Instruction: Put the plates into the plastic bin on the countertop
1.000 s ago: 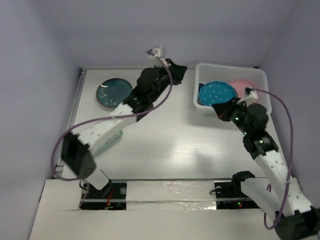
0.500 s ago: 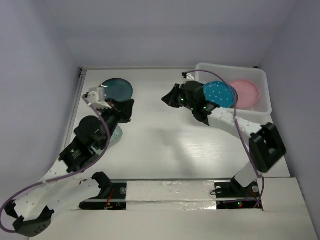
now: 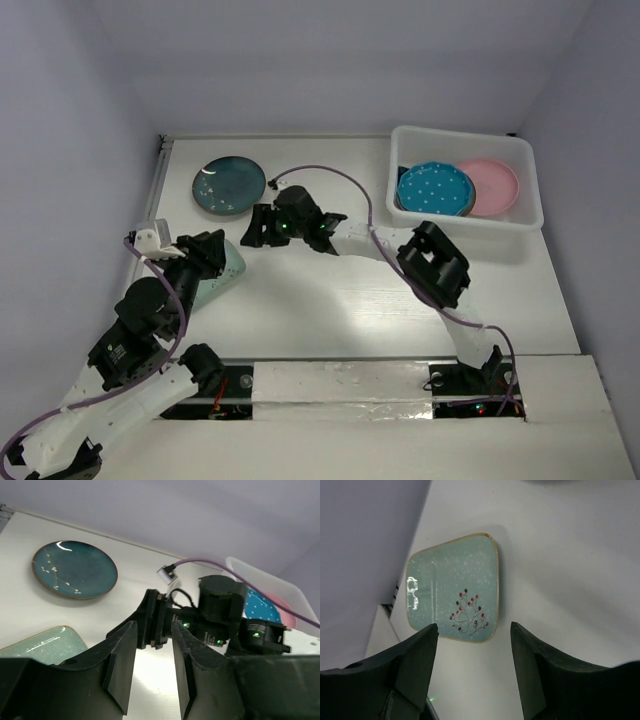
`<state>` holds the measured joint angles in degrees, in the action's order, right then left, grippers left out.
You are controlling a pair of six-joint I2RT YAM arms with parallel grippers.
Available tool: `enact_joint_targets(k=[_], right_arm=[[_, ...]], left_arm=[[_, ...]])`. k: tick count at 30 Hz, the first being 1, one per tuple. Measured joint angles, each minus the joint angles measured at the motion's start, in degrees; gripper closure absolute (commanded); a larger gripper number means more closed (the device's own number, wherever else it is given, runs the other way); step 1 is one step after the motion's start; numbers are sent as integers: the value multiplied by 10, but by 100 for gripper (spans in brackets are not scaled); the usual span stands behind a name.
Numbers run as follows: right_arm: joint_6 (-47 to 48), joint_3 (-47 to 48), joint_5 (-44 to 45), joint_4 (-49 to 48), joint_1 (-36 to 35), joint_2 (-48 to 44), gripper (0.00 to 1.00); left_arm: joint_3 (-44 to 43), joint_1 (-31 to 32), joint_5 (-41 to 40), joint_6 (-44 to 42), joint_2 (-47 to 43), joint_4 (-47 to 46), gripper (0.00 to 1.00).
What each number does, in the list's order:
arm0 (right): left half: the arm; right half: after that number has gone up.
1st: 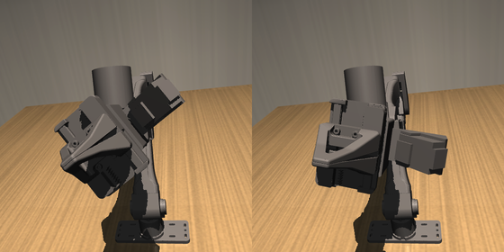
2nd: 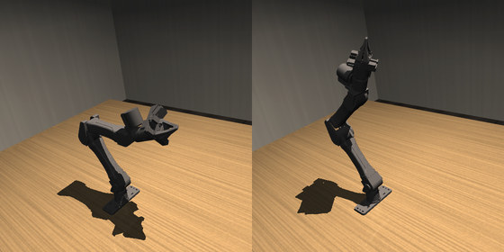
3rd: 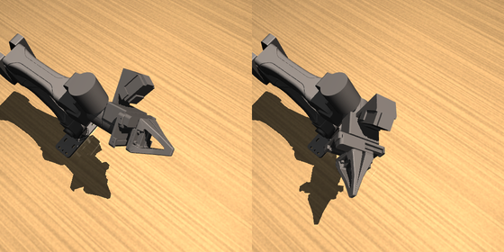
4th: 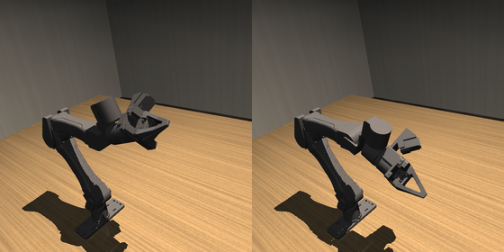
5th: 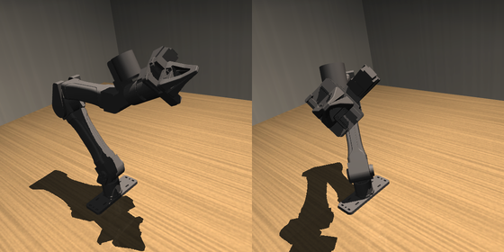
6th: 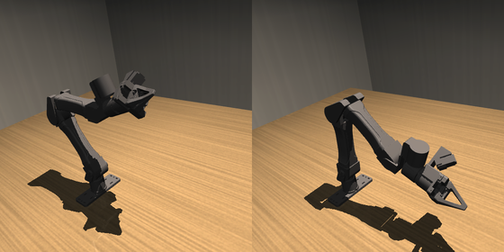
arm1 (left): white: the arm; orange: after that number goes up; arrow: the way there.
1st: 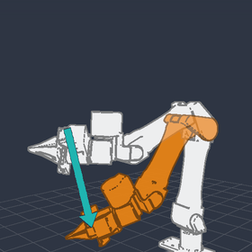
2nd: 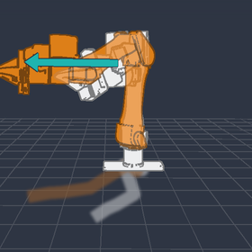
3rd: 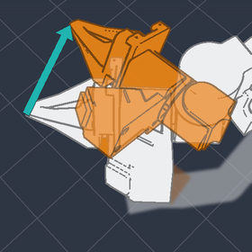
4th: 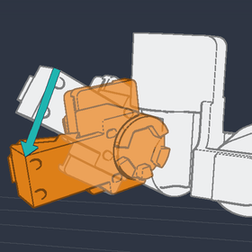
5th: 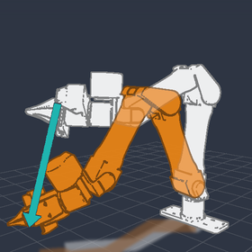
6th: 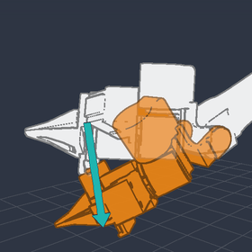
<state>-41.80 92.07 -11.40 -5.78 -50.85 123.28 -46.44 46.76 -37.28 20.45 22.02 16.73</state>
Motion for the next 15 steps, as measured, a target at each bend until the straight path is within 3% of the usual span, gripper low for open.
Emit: enact_joint_targets(k=[7,15], right_arm=[[-3,97,-49,24,-8,121,36],[-26,156,-103,18,-21,185,47]], left_arm=[[21,0,-5,-17,-39,-1,67],[30,-10,19,-30,-31,-9,67]])
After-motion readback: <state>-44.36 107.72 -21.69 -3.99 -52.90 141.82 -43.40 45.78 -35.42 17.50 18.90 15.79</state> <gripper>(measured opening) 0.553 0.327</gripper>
